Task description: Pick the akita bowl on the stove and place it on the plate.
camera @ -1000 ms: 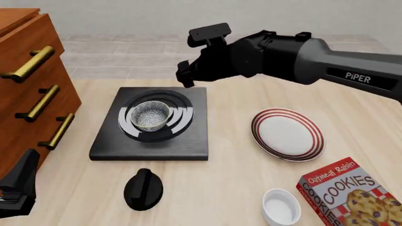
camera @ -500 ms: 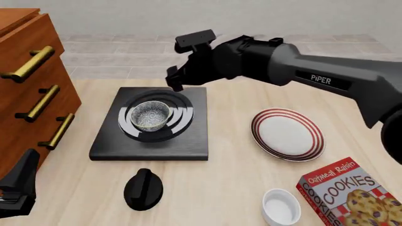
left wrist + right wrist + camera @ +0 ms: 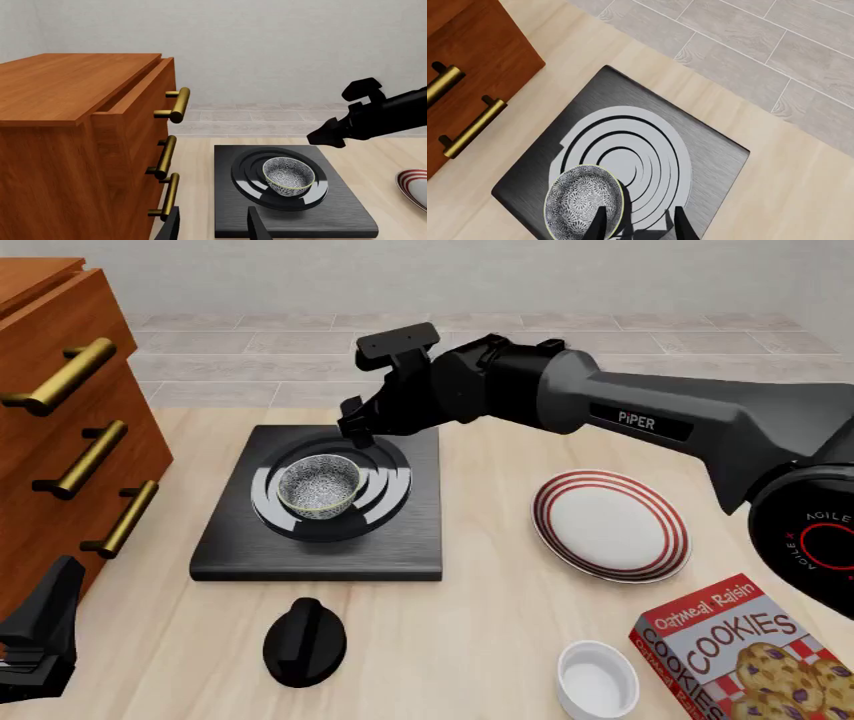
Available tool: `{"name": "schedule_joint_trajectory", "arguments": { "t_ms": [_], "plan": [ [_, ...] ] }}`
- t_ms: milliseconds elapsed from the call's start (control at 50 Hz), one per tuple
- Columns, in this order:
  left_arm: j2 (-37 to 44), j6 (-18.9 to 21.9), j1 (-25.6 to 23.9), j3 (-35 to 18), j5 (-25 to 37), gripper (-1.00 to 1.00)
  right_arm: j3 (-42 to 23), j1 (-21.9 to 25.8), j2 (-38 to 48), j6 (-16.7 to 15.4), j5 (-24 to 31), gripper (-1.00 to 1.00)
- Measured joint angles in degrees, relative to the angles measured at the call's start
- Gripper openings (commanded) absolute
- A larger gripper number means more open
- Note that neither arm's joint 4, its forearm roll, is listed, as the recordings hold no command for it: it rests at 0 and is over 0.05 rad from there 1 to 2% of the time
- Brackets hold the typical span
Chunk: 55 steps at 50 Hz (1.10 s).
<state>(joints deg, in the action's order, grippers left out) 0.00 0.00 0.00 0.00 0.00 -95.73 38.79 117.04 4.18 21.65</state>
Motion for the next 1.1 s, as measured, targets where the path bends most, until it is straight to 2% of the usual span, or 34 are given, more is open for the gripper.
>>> {"name": "schedule_joint_trajectory", "arguments": {
  "t_ms": [1100],
  "plan": [
    [0.0, 0.0, 0.0, 0.0, 0.0, 1.0, -1.0, 1.3, 7.7, 2.2, -3.8, 1.0]
  ]
}}
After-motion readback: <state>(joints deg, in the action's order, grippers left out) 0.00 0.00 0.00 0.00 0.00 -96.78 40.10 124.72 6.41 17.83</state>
